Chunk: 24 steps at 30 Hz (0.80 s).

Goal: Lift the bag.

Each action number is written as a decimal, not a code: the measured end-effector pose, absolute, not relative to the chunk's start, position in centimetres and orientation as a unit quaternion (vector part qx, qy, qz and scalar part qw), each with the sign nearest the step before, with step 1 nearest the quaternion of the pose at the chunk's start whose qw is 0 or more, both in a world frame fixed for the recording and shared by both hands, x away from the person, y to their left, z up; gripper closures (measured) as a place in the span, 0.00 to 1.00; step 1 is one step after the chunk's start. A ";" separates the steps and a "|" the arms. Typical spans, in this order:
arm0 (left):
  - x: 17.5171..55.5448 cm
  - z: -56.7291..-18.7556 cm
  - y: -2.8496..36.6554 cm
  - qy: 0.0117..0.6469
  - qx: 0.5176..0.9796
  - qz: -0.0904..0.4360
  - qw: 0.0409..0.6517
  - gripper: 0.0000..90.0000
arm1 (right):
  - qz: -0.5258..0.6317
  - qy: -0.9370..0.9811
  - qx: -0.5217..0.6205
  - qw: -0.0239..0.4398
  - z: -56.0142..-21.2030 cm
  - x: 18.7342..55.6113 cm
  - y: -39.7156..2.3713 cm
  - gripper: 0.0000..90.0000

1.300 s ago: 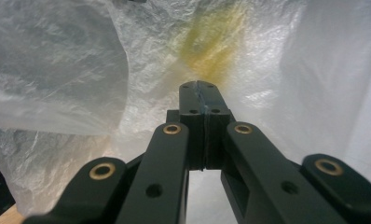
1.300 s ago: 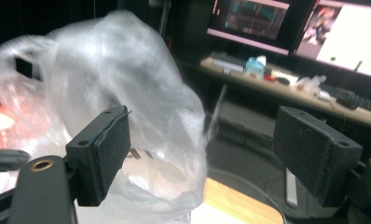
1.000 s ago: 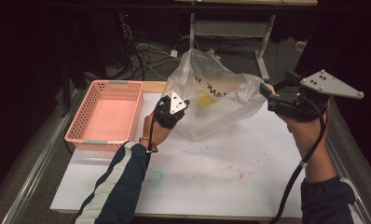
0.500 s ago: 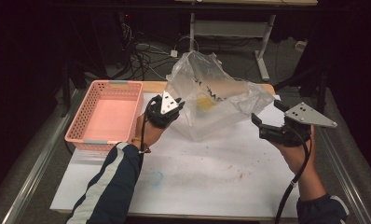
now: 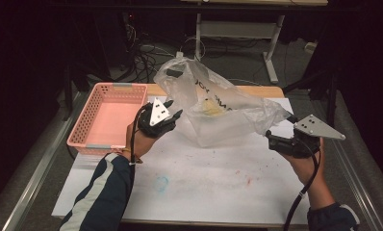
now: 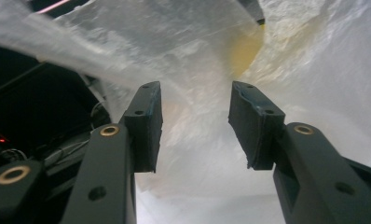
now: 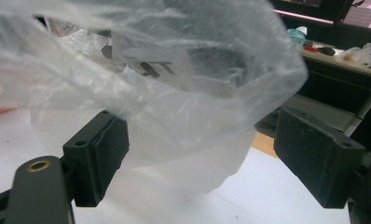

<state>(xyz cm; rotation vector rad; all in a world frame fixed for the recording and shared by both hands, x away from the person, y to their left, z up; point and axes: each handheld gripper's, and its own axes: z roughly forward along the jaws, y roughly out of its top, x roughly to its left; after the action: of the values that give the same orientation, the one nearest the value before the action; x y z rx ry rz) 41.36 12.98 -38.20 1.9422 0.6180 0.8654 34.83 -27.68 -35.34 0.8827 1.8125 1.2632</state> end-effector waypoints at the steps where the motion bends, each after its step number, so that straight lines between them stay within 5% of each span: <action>1: 41.3 -38.2 13.2 0.252 0.784 0.347 0.448 0.55 | 0.495 0.706 0.344 0.371 -35.3 34.8 -27.8 0.21; 10: 40.0 -38.6 14.5 0.264 0.779 0.349 0.448 0.29 | 0.493 0.714 0.337 0.366 -35.8 33.6 -28.3 0.19; 24: 36.0 -39.6 17.6 0.253 0.782 0.346 0.453 0.23 | 0.485 0.731 0.332 0.347 -37.7 31.7 -28.6 0.18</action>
<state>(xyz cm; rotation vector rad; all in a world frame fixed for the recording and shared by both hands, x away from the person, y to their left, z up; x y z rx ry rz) 36.01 17.55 -39.61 1.9316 0.6240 0.8546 31.70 -28.56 -37.65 0.8601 1.8962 1.2592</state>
